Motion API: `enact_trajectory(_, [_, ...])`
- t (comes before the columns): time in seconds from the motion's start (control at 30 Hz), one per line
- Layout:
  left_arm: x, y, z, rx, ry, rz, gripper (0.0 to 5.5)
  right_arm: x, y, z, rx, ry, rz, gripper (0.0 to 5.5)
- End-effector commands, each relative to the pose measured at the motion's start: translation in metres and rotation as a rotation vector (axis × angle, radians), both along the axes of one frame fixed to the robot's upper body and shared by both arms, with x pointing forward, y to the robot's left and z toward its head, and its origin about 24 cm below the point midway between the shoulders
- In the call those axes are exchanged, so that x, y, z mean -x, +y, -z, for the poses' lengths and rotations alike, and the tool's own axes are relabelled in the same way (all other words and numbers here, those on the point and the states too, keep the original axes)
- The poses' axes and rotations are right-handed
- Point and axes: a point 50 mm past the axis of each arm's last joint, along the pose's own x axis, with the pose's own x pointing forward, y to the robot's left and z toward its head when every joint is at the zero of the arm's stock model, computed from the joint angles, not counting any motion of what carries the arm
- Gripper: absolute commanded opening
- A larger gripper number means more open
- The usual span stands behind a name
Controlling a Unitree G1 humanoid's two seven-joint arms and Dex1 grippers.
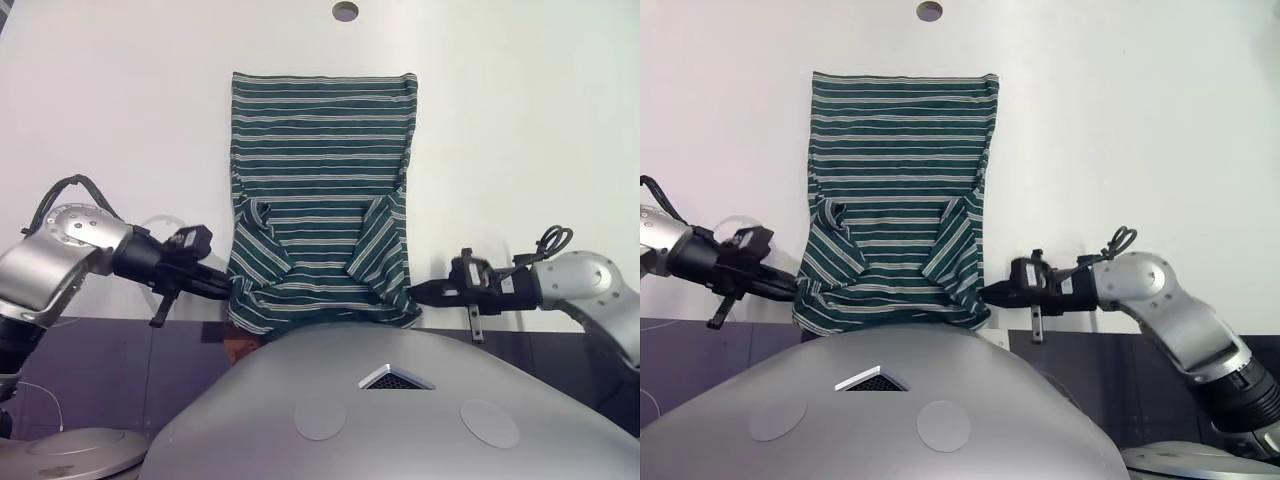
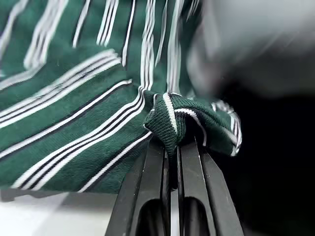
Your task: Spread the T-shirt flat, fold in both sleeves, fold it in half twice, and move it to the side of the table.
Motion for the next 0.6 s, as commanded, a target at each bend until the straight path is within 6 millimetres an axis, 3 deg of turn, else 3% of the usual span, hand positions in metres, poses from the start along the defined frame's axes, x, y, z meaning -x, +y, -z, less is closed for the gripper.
enact_trajectory(0.03, [-0.046, 0.007, -0.018, 0.025, -0.024, -0.231, 0.02, -0.057, -0.002, -0.021, -0.182, 0.040, 0.290, 0.01])
enact_trajectory(0.07, [-0.051, 0.007, -0.018, 0.029, -0.018, -0.254, 0.02, -0.064, -0.002, -0.023, -0.201, 0.056, 0.318, 0.01])
enact_trajectory(0.2, [-0.144, 0.001, -0.016, 0.036, -0.108, -0.654, 0.02, -0.145, -0.003, -0.019, -0.316, 0.130, 0.564, 0.01])
enact_trajectory(0.3, [-0.182, -0.006, -0.014, 0.017, -0.155, -0.815, 0.02, -0.191, -0.003, -0.010, -0.286, 0.146, 0.704, 0.01])
enact_trajectory(0.4, [-0.203, -0.017, -0.006, -0.019, -0.166, -0.909, 0.02, -0.216, 0.004, 0.006, -0.221, 0.158, 0.800, 0.01])
enact_trajectory(0.53, [-0.204, -0.016, 0.023, -0.205, -0.198, -0.977, 0.02, -0.220, 0.025, 0.030, -0.103, 0.174, 0.775, 0.01])
enact_trajectory(0.6, [-0.204, -0.014, 0.028, -0.222, -0.206, -1.010, 0.47, -0.220, 0.027, 0.035, -0.081, 0.175, 0.772, 0.45])
